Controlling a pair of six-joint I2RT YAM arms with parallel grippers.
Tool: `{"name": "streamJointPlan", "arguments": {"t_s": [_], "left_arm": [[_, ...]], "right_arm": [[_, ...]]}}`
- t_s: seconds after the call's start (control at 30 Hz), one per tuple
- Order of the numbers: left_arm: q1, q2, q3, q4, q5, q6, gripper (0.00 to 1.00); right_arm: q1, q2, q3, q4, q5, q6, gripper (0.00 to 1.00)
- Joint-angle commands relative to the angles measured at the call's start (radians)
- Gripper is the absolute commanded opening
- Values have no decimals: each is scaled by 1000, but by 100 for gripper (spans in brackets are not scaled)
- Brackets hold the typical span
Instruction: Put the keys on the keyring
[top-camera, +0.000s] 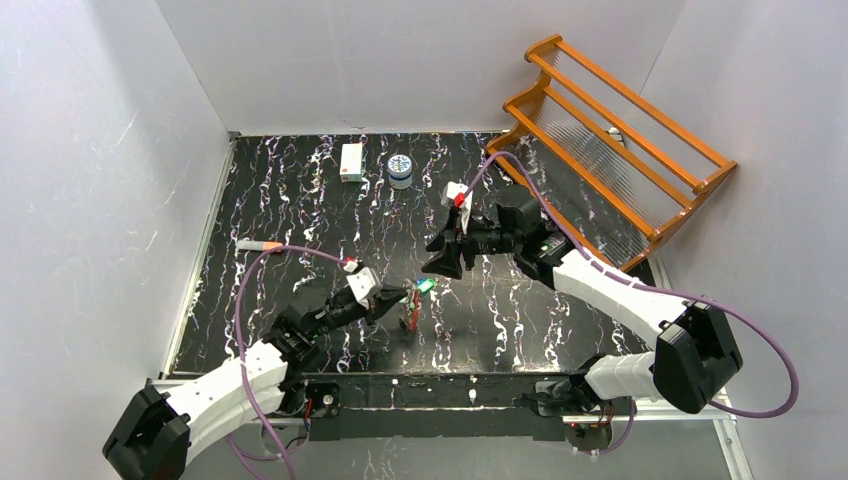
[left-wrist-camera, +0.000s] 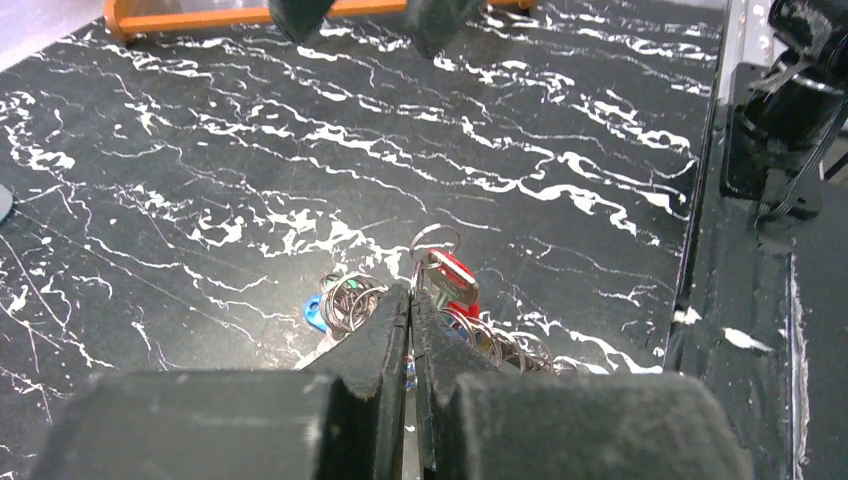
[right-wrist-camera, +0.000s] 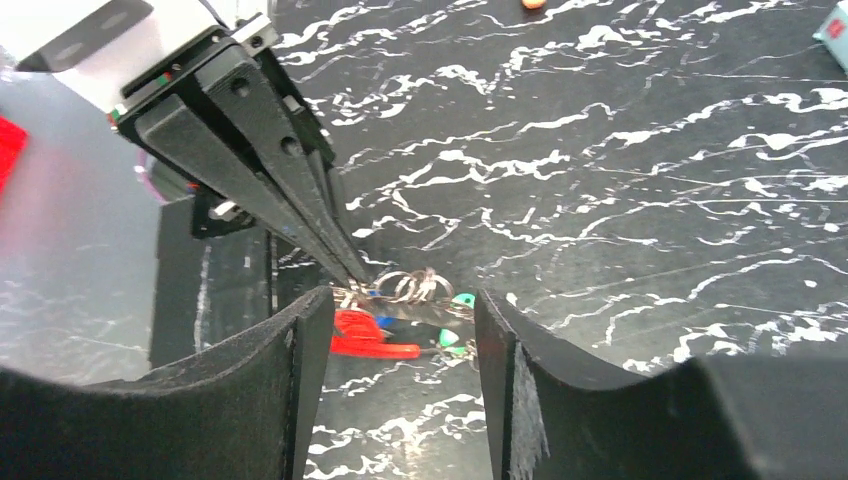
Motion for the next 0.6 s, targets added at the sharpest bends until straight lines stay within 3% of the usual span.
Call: {"name": "streamJointPlan", "arguments": {"t_s": [0.0,0.27,0.4,0.57], "left_arm": [[-2,-22,-30,224,-13,-61,0],[-2,-11,-33,248,-22,-97,0],[-2,-3,-32,248,-24,-99,0],[-2,3,-29,248,-19,-99,0]], "right_arm": [[-4,5,-3,97,-126,109,60],[14,33,13,86,-154,122,57],[66,61,61,-27,-90,52,50],[110,78,96,-91,15,-3,48]]}}
